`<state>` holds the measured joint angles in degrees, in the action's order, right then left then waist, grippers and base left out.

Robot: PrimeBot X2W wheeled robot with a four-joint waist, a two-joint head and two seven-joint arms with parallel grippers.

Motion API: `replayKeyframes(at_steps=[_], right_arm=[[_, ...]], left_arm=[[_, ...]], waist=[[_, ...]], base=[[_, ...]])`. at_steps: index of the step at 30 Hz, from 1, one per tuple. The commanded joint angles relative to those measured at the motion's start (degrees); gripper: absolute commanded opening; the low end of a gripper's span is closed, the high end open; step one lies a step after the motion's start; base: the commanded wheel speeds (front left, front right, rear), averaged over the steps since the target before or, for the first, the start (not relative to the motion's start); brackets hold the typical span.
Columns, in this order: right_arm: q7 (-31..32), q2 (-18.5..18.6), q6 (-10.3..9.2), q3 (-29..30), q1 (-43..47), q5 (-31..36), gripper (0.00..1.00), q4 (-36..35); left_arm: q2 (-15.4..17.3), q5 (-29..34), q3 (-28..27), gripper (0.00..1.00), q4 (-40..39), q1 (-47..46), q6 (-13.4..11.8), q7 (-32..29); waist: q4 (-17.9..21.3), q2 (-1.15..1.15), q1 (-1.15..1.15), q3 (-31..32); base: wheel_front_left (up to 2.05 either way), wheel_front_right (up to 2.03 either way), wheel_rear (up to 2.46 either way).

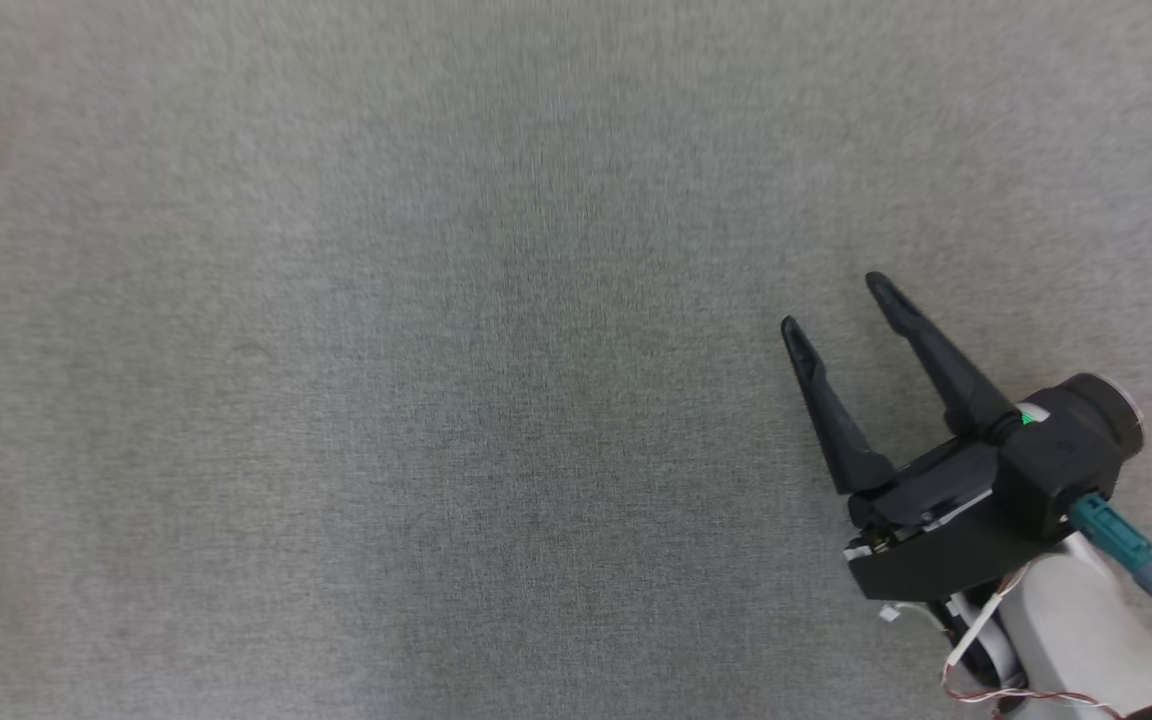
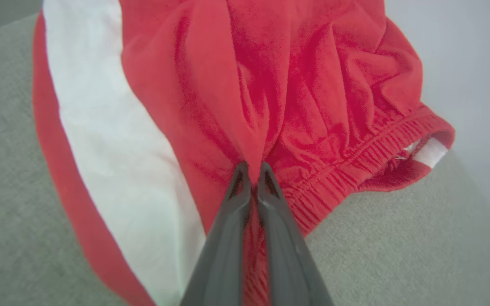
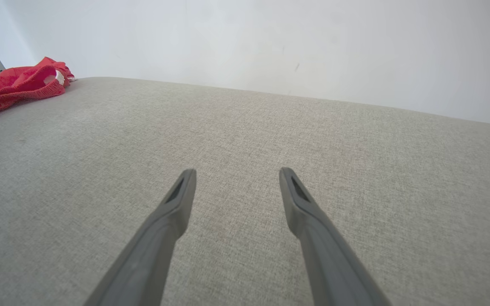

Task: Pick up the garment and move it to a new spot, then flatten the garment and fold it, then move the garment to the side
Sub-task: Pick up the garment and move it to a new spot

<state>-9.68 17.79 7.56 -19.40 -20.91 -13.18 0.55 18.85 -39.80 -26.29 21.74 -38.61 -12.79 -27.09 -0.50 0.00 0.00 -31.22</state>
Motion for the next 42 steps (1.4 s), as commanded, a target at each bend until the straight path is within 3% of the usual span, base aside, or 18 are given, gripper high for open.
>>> replayKeyframes(at_steps=[1,12,17,21,28,42], right_arm=[[-0.9,-0.7,-0.13,-0.4,0.5,-0.6,1.00,0.9],[-3.6,-3.2,-0.13,-2.3,3.6,-3.3,1.00,7.5],[-4.3,-3.9,-0.14,-2.8,4.7,-4.2,1.00,9.2],[-4.8,-4.6,-0.14,-3.3,5.0,-5.0,1.00,10.5],[-5.1,-5.6,-0.14,-4.1,5.1,-5.6,1.00,11.1],[-5.5,-6.7,-0.14,-4.8,3.7,-6.0,1.00,11.1]], left_arm=[[1.4,0.3,0.0,0.00,-0.9,0.8,0.9,0.6],[7.1,1.8,3.5,0.00,-6.0,-0.5,7.5,-0.9],[7.2,2.8,7.0,0.00,-9.8,-2.2,8.9,-2.3],[5.4,2.6,12.2,0.00,-14.2,-5.4,10.8,-4.6],[1.1,3.1,18.6,0.00,-20.7,-6.8,10.4,-7.3],[-10.2,-0.8,30.2,0.00,-26.1,-4.7,11.1,-10.4]], waist=[[0.2,0.00,0.00,4.5],[3.2,0.00,0.00,18.4],[4.7,0.00,0.00,22.7],[7.1,0.00,0.00,26.5],[11.3,0.00,0.00,28.5],[21.2,0.00,0.00,26.2]], base=[[0.00,0.00,0.00],[0.00,0.00,0.00],[0.00,0.00,0.00],[0.00,0.00,0.00],[0.00,0.00,0.00],[0.00,0.00,0.00]])
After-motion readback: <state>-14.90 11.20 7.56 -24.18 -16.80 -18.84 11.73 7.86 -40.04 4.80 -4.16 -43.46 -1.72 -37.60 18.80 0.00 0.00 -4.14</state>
